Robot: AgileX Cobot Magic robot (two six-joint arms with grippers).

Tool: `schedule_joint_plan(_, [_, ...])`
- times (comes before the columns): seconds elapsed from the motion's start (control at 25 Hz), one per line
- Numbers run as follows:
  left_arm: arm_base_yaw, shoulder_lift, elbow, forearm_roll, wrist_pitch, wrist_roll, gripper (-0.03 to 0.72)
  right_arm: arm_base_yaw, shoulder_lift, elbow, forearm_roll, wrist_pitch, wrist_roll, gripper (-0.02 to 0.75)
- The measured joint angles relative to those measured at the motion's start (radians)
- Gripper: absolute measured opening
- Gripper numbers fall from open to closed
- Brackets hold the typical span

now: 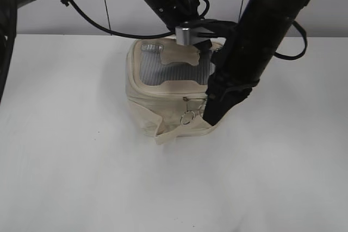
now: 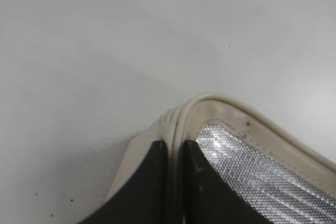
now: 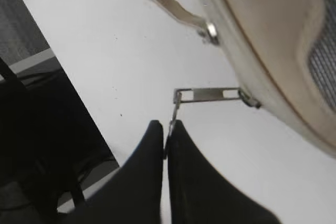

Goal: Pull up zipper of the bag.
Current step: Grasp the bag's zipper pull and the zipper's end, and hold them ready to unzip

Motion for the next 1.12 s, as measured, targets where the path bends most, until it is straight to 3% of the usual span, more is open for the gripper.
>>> schedule_joint_plan(0.32, [0.003, 0.0, 0.0, -0.001, 0.006, -0.001, 0.055, 0.105, 0.0, 0.008, 0.029, -0.157, -0.001, 0.008])
schedule_joint_plan(0.76, [0.003, 0.0, -0.001, -0.003, 0.01, -0.001, 0.055, 0.113, 0.0, 0.008, 0.06, -0.175, 0.032, 0.025])
schedule_joint_plan(0.84, [0.003, 0.0, -0.001, -0.003, 0.004, -0.001, 0.053, 0.118, 0.0, 0.008, 0.047, -0.153, 0.082, 0.079])
schedule_joint_plan(1.12, [0.003, 0.0, -0.001, 0.0, 0.001, -0.009, 0.056, 0.129, -0.028, 0.008, -0.071, -0.113, 0.253, 0.439])
